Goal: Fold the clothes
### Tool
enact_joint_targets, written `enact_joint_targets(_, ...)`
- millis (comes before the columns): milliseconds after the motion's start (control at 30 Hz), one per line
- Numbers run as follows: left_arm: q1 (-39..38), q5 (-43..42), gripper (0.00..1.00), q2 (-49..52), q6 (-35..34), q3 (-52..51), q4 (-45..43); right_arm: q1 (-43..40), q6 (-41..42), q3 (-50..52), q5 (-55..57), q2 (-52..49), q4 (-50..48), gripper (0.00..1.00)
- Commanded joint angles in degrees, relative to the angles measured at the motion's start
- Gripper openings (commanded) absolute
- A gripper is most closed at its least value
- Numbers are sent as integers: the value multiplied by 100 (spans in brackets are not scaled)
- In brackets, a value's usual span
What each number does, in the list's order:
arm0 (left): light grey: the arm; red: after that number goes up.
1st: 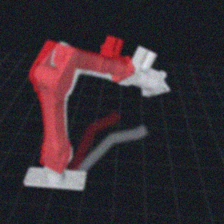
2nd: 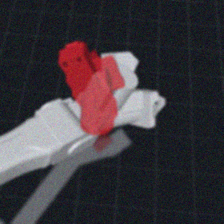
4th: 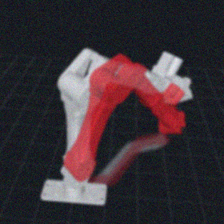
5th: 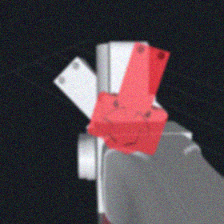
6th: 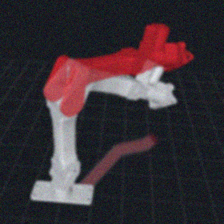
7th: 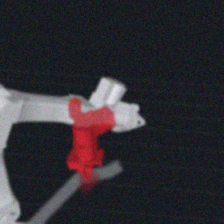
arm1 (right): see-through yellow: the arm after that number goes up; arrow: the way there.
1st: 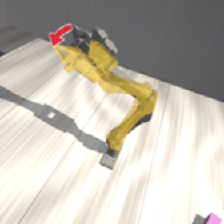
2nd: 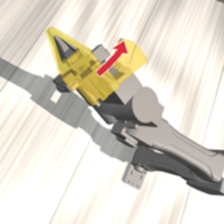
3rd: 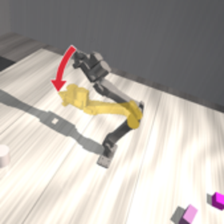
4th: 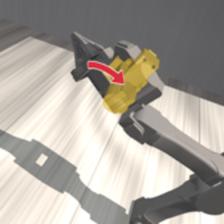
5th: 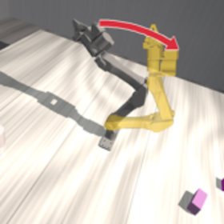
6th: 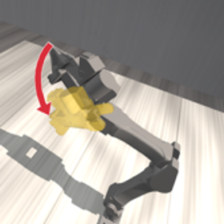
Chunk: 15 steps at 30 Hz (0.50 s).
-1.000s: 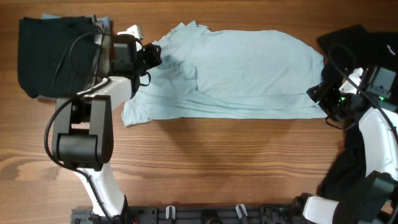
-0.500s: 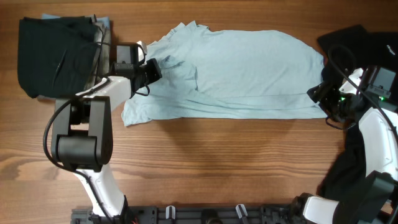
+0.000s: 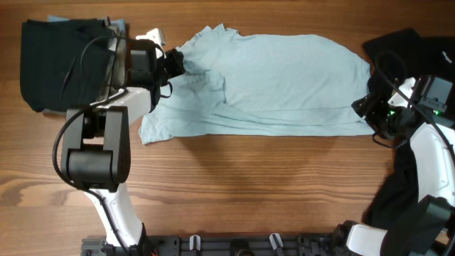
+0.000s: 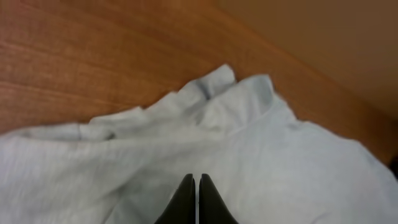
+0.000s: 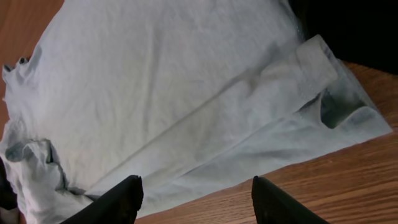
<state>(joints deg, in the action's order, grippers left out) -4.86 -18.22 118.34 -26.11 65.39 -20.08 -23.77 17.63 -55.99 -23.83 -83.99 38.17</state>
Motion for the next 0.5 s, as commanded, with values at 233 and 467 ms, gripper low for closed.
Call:
enact_joint_targets(233,382,-682,23,-905,658,291,1458,17,-461,-142,243,4,48,61)
enact_joint_targets(467,332,-610,27,-2286,1176,289,3654,15,-380,-153,-20,13,162,51)
